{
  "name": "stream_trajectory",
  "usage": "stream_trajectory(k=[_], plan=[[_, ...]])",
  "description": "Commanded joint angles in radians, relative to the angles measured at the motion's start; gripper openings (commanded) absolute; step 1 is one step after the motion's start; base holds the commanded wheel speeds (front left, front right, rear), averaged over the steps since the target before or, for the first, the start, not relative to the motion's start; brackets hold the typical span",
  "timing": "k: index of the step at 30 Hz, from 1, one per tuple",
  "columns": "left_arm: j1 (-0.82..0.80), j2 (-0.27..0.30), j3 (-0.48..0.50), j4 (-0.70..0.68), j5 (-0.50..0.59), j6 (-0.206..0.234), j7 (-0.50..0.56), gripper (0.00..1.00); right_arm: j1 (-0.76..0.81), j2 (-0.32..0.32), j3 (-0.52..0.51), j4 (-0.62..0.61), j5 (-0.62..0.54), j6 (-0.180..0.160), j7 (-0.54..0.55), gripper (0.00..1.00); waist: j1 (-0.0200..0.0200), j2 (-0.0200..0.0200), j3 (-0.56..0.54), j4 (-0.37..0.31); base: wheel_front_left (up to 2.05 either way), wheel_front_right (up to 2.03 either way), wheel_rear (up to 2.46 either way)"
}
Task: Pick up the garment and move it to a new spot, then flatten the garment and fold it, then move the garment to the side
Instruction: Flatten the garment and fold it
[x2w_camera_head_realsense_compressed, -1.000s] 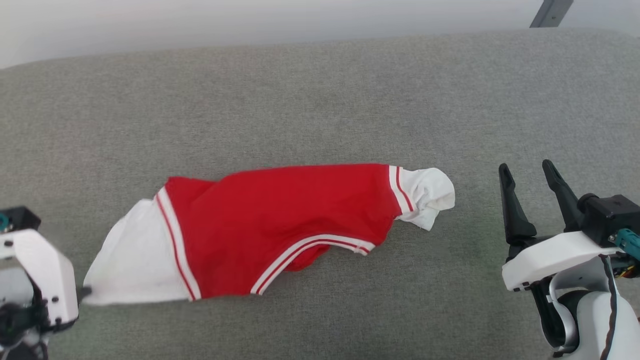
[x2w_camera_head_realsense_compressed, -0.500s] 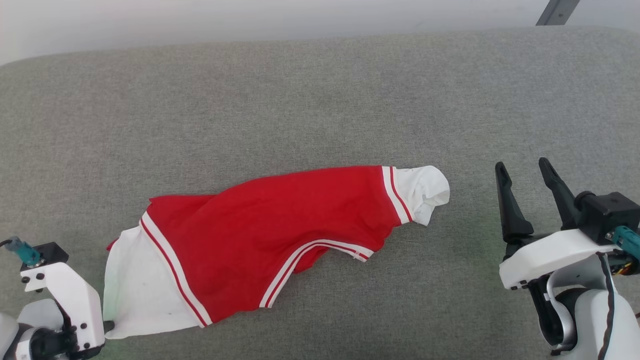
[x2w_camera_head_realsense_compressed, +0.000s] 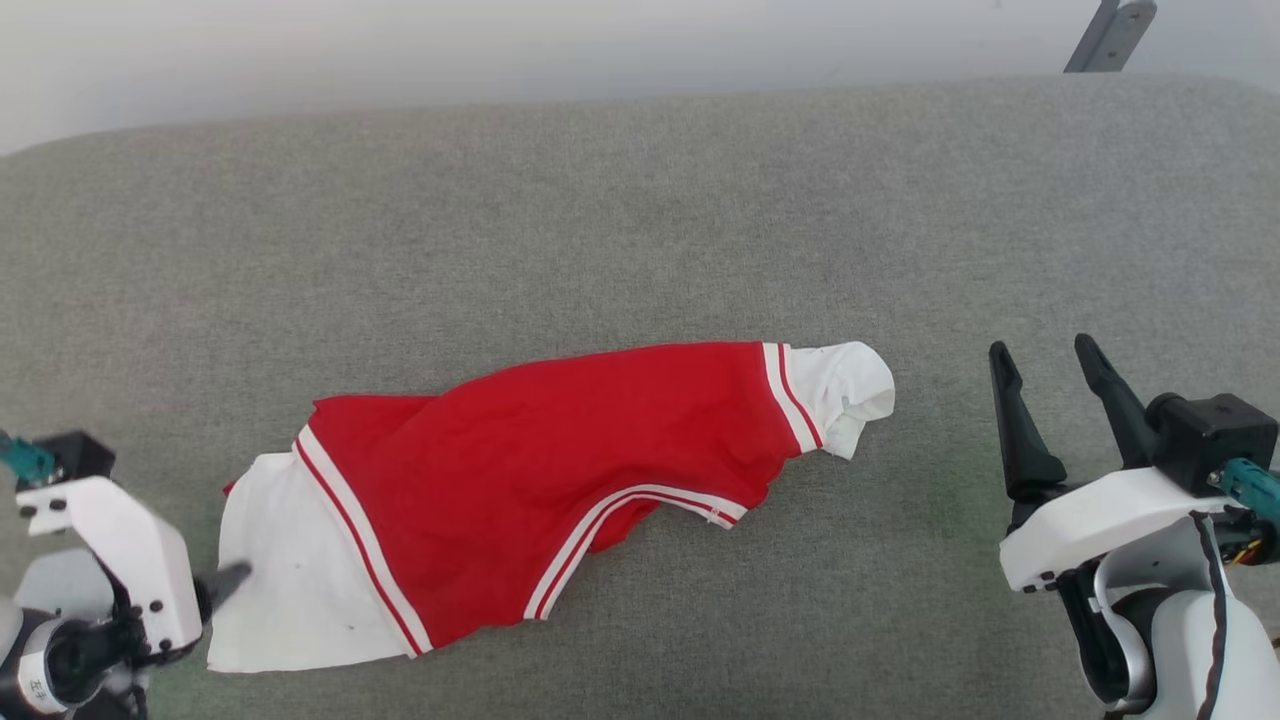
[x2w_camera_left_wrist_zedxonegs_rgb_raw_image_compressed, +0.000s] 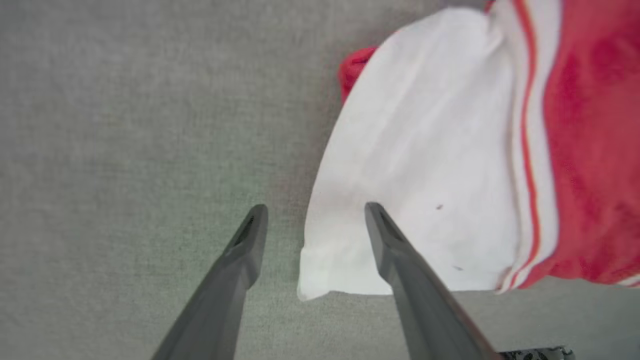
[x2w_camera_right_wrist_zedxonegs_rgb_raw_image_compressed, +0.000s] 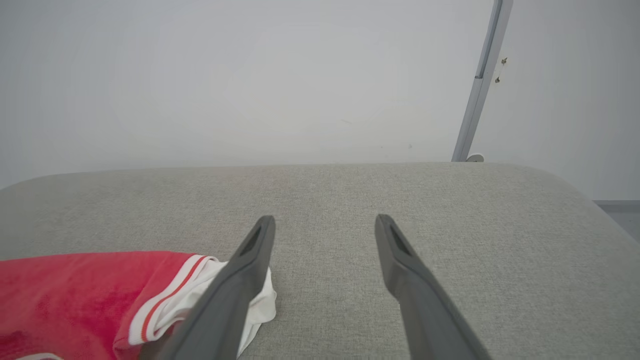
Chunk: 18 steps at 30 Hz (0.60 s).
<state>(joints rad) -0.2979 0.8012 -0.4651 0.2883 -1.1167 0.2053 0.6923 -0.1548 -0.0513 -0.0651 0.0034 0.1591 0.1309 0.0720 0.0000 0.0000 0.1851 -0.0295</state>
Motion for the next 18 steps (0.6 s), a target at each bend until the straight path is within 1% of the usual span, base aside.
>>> stream_trajectory(k=[1,3,5,8,11,13,14,18], plan=[[0.012,0.005,0.012,-0.023,0.012,-0.006,-0.031,1.00,0.006,0.000,0.002,0.000,0.007,0.000,0.006,1.00,0.0000,0.0000,-0.005,0.003,0.00,0.00,0.00],[0.024,0.007,0.016,-0.062,0.033,-0.017,-0.082,1.00,0.017,-0.001,0.007,0.002,0.010,0.000,0.013,1.00,0.0000,0.0000,-0.013,0.008,0.00,0.00,0.00],[0.038,0.002,0.033,-0.097,0.050,-0.020,-0.146,1.00,0.020,-0.002,0.007,0.004,0.010,0.000,0.016,1.00,0.0000,0.0000,-0.020,0.012,0.00,0.00,0.00],[0.061,-0.001,0.047,-0.146,0.091,-0.031,-0.261,1.00,0.026,-0.003,0.014,0.013,0.017,0.000,0.021,1.00,0.0000,0.0000,-0.031,0.020,0.00,0.00,0.00],[0.094,-0.023,0.064,-0.185,0.128,-0.039,-0.387,1.00,0.036,-0.010,0.021,0.025,0.025,0.000,0.030,1.00,0.0000,0.0000,-0.042,0.030,0.00,0.00,0.00],[0.113,-0.037,0.073,-0.204,0.164,-0.036,-0.475,1.00,0.038,-0.019,0.030,0.034,0.033,0.000,0.042,1.00,0.0000,0.0000,-0.050,0.039,0.00,0.00,0.00],[0.124,-0.041,0.071,-0.215,0.188,-0.044,-0.517,1.00,0.039,-0.024,0.036,0.039,0.037,0.000,0.047,1.00,0.0000,0.0000,-0.053,0.044,0.00,0.00,0.00],[0.166,-0.075,0.075,-0.231,0.232,-0.042,-0.657,1.00,0.034,-0.059,0.074,0.065,0.060,0.000,0.092,1.00,0.0000,0.0000,-0.063,0.066,0.00,0.00,0.00]])
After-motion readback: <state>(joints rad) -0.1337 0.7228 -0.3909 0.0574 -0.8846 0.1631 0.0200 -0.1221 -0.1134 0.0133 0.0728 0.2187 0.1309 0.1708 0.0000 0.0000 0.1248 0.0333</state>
